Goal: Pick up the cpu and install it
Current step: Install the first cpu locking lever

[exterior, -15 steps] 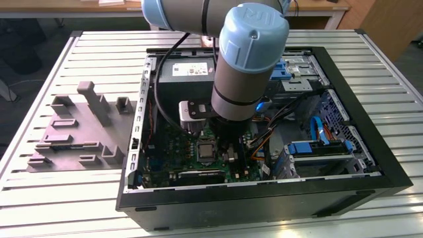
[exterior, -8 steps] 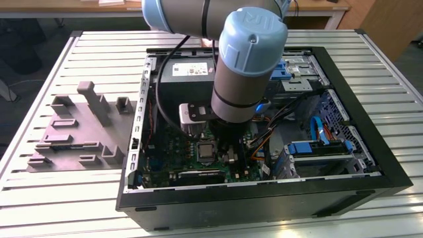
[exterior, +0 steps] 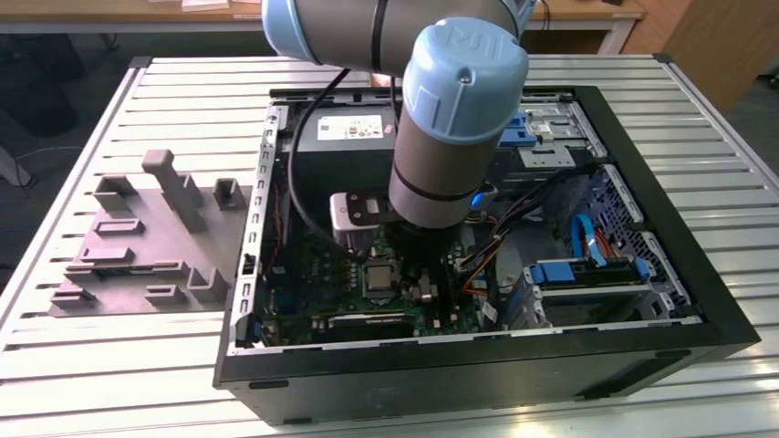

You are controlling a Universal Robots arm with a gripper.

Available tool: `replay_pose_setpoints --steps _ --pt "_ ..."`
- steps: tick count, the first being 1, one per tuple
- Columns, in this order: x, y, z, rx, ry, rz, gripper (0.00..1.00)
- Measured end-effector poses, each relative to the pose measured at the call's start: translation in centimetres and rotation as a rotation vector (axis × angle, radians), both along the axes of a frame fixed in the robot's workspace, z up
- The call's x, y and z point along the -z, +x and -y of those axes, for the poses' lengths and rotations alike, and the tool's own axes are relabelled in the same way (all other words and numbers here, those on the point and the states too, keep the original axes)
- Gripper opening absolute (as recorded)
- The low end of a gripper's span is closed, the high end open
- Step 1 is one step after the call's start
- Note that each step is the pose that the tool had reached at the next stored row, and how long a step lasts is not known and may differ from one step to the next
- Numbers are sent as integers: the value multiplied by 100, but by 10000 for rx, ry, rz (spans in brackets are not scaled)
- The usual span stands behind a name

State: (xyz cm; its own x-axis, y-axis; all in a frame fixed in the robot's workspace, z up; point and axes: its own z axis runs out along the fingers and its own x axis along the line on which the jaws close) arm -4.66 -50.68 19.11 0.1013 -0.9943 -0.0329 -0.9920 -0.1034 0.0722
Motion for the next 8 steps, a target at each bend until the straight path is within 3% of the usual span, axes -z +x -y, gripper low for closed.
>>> replay_pose_setpoints --steps 8 --pt "19 2 0 -31 0 -1 11"
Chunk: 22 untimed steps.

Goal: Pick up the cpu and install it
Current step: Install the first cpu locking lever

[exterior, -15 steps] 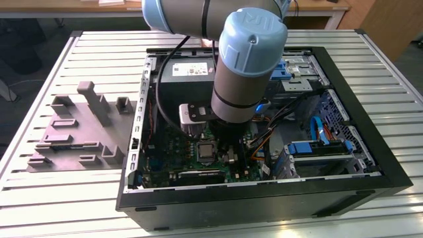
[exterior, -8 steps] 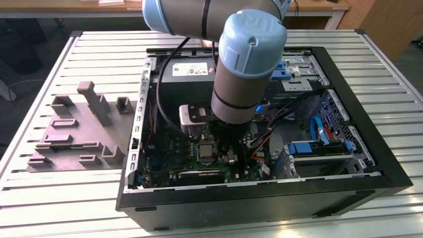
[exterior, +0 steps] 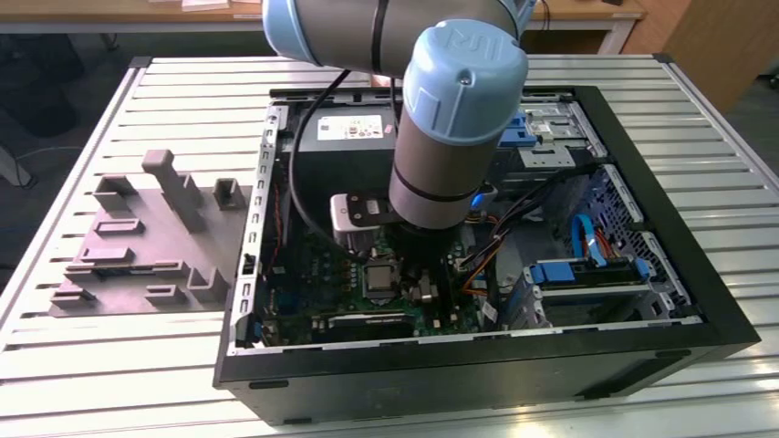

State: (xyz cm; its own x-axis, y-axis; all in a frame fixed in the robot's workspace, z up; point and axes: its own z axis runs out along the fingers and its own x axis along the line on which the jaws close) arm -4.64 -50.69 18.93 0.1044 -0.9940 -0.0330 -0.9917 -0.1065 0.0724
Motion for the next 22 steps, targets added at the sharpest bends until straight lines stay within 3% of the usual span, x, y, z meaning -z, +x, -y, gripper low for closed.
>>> replay_pose_setpoints --steps 22 --pt "38 33 -5 -326 -2 22 11"
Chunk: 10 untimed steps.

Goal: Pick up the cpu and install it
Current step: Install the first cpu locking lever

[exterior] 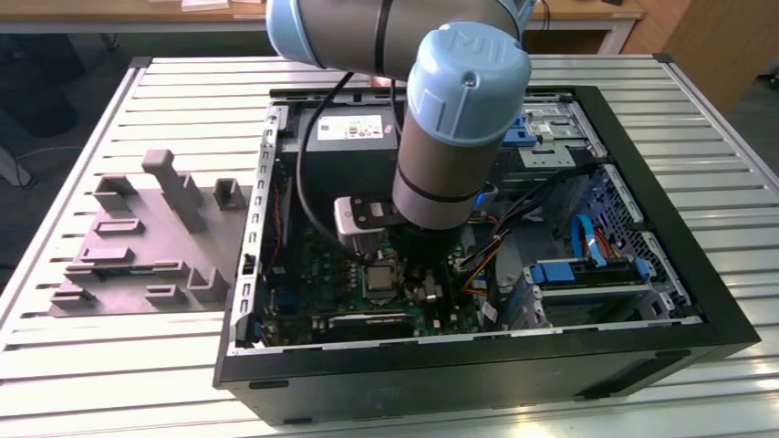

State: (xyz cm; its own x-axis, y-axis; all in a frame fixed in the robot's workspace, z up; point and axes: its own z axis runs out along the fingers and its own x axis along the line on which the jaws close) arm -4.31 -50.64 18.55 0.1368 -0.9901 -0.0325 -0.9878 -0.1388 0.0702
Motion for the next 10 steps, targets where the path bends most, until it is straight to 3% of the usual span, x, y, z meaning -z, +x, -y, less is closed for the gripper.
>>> replay_pose_setpoints --steps 10 --pt "20 0 -1 -48 4 0 11"
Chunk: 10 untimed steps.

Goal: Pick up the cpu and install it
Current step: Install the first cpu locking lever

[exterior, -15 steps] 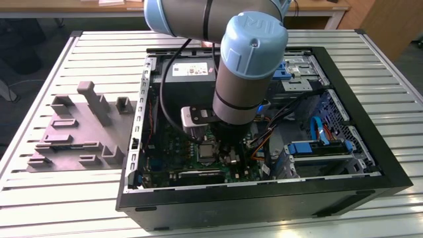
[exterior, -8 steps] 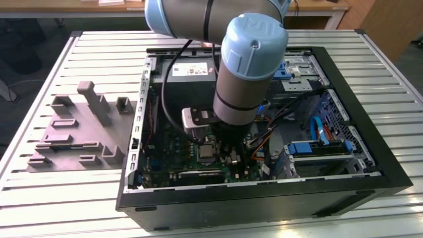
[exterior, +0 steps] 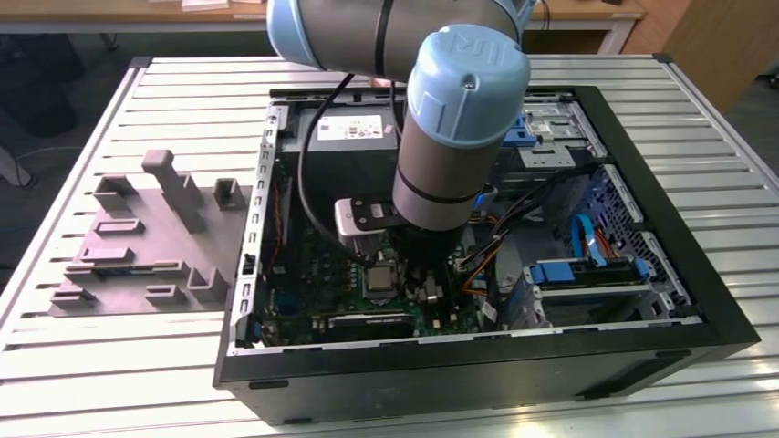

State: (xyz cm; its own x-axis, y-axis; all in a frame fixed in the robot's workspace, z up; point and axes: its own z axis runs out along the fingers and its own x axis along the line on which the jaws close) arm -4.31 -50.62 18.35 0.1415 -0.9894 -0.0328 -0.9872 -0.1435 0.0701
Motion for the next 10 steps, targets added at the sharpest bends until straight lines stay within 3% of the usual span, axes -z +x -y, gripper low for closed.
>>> replay_pose_setpoints --steps 5,10 --pt "-25 -1 -1 1 11 2 11" --pt "-117 -1 0 0 6 2 11"
